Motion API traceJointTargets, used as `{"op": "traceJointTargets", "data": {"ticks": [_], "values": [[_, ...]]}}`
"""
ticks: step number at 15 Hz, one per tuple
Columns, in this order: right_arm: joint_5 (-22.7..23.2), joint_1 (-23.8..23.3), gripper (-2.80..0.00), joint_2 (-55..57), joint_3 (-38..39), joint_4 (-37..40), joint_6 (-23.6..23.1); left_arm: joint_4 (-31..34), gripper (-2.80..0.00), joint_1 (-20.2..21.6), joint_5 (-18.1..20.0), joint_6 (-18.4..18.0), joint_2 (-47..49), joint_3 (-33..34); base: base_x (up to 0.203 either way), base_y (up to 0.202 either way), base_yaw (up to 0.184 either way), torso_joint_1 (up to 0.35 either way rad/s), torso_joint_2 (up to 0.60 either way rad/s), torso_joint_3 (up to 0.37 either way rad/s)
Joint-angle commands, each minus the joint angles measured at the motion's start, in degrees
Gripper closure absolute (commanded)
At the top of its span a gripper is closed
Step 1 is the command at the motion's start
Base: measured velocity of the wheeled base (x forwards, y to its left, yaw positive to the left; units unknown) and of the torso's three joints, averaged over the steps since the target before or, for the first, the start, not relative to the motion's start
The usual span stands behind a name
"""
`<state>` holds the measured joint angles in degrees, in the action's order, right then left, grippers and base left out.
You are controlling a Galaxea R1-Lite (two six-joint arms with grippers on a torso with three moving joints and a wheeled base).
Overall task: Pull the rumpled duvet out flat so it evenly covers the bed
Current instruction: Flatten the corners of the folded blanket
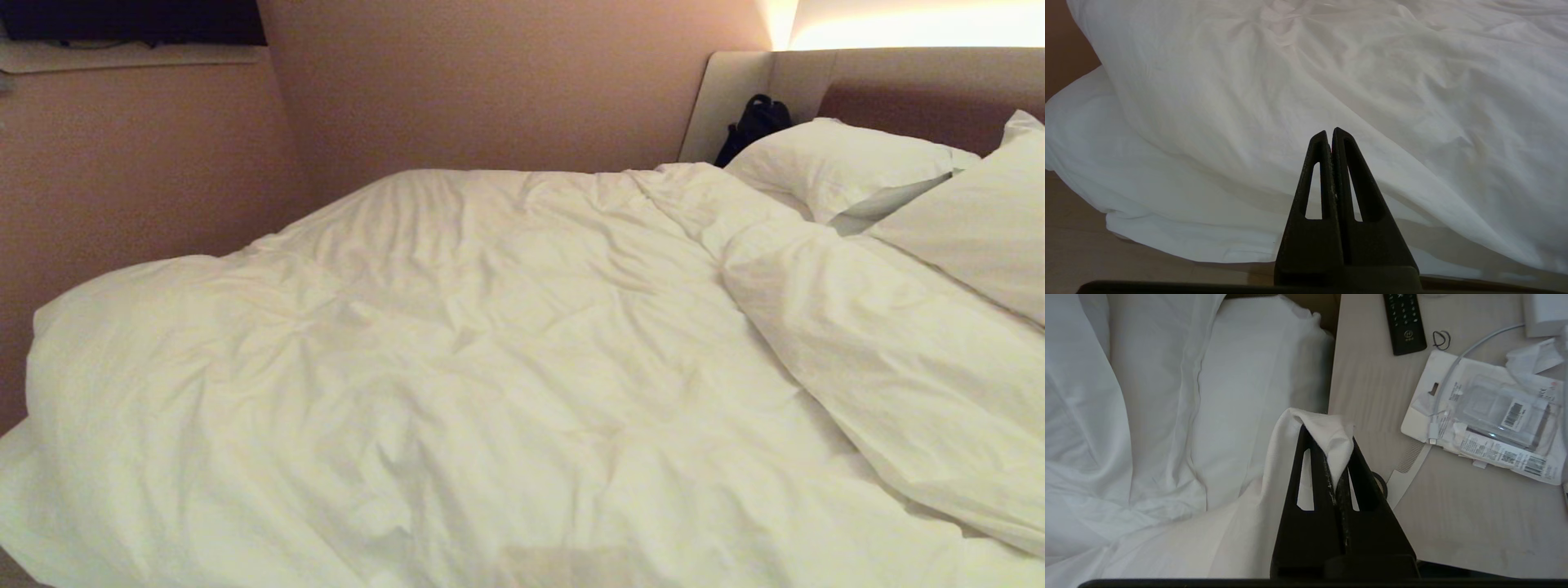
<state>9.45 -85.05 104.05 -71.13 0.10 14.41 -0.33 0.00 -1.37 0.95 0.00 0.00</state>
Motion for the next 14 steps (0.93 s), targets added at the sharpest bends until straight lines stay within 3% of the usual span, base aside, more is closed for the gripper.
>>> {"op": "traceJointTargets", "data": {"ticks": [1,4,5,6,8,11,14], "values": [[0.13,0.32,0.00,0.54,0.20,0.17,0.09,-0.02,0.00,0.00,-0.04,0.02,0.00,0.00,0.000,0.000,0.000,0.000,0.00,0.000],[0.13,0.89,0.00,0.12,0.44,0.17,-0.06,-0.02,0.00,0.00,-0.04,0.09,0.00,0.00,0.000,0.000,0.000,0.000,0.00,0.000],[0.13,1.23,-2.63,0.10,0.47,0.17,-0.06,-0.02,0.00,0.00,-0.04,0.02,0.00,0.00,0.000,0.000,0.000,0.000,0.00,0.000],[0.22,1.47,-2.80,-0.08,0.47,0.17,0.00,-0.02,0.00,0.00,-0.04,0.02,0.00,0.00,0.000,0.000,0.000,0.000,0.00,0.000],[2.37,1.93,-2.80,-0.98,0.48,0.71,0.04,-0.02,0.00,0.00,-0.04,0.02,0.00,0.00,0.000,0.000,0.000,0.000,0.00,0.000],[8.55,2.26,-2.80,-4.16,1.15,4.48,-0.97,-0.02,0.00,0.00,-0.04,0.02,0.00,0.00,0.000,0.000,0.000,0.000,0.00,0.000],[17.30,2.47,-2.80,-9.87,2.26,12.22,-5.01,-0.02,0.00,0.00,-0.04,0.02,0.00,0.00,0.000,0.000,0.000,0.000,0.00,0.000]]}}
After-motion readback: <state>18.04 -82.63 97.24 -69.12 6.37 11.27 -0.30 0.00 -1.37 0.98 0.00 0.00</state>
